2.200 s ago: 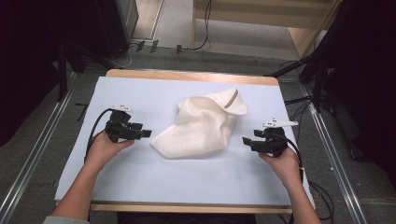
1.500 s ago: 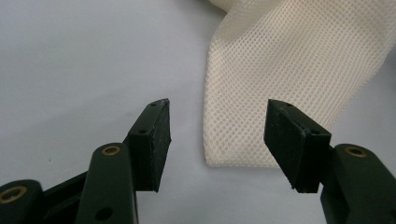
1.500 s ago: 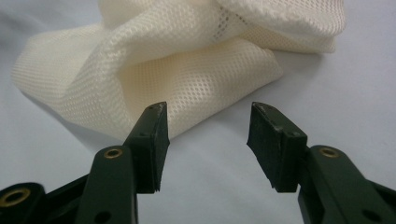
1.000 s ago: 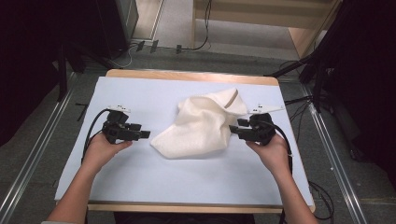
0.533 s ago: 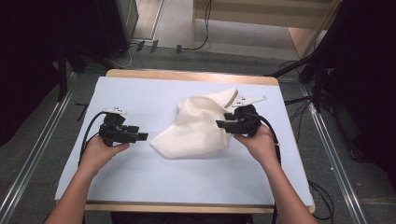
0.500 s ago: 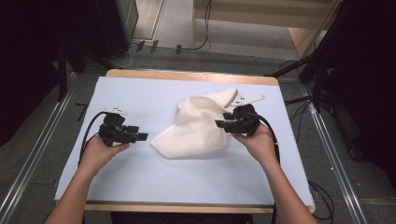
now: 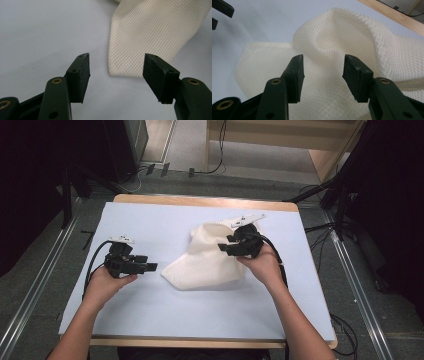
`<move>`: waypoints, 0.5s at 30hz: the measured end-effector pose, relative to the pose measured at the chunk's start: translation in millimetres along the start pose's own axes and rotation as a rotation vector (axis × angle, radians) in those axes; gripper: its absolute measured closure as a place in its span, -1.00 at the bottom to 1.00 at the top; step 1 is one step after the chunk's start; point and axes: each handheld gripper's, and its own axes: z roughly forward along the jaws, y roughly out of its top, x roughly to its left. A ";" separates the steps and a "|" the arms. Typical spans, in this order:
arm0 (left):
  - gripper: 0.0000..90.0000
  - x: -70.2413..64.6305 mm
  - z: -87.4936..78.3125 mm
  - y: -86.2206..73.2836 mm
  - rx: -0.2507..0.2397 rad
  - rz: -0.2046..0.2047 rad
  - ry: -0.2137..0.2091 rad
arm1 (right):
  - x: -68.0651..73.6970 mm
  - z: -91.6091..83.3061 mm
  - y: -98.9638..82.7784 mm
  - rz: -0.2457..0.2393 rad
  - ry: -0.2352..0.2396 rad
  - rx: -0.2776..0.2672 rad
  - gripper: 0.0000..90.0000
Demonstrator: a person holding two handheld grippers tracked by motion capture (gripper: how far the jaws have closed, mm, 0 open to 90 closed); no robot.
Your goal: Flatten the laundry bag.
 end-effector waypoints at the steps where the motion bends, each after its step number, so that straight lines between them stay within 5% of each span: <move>1: -0.13 -0.2 0.2 -0.1 -0.001 0.000 0.001 | 0.4 2.1 2.5 0.001 0.001 0.001 0.15; 15: -0.13 3.0 -3.7 -1.3 -0.015 -0.009 0.008 | 11.3 51.9 33.0 0.028 0.016 0.024 -0.02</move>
